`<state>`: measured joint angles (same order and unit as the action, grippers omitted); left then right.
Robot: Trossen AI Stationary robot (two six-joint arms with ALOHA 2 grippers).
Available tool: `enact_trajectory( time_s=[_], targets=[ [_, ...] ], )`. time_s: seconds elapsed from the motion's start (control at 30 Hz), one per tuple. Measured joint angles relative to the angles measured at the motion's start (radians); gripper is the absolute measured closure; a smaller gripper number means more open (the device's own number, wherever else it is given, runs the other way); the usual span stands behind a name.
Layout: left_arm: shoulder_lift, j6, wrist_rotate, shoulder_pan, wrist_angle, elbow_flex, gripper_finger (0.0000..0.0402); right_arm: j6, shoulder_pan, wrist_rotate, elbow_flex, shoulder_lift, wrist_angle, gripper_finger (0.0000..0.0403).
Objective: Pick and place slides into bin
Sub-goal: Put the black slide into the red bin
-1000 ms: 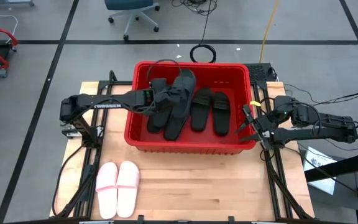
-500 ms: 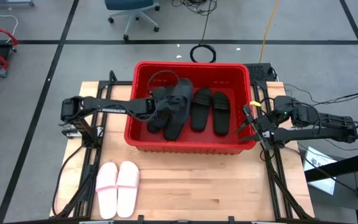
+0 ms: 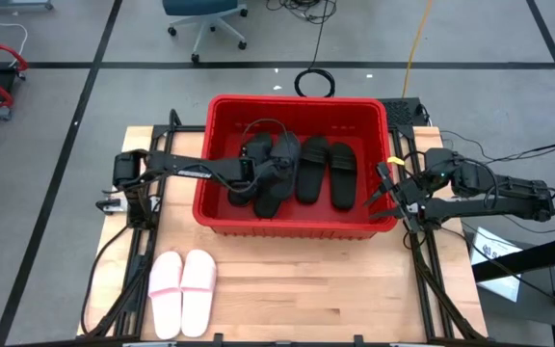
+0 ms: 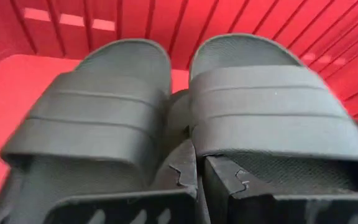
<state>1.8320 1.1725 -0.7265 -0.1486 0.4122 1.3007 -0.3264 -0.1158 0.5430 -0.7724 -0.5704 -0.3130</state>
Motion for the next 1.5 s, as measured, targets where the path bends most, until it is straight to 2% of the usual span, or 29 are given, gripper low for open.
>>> enact_trajectory(
  time_s=[0.47,0.63,0.77,1.5],
  targets=[
    [-0.002,-0.061,-0.015,0.0,0.032,0.0,0.0401,0.0,0.0,0.0,0.0,0.0,0.0,0.0273],
    [-0.002,-0.098,0.017,-0.001,0.032,0.0,0.0398,0.0,0.0,0.0,0.0,0.0,-0.001,0.0273],
    [-0.002,-0.077,0.053,-0.003,0.032,0.0,0.039,0.0,0.0,0.0,0.0,0.0,-0.001,0.0273],
    [-0.003,-0.075,0.072,-0.047,0.107,0.0,0.0398,0.0,0.0,0.003,0.0,0.0,-0.004,0.0273]
  ],
)
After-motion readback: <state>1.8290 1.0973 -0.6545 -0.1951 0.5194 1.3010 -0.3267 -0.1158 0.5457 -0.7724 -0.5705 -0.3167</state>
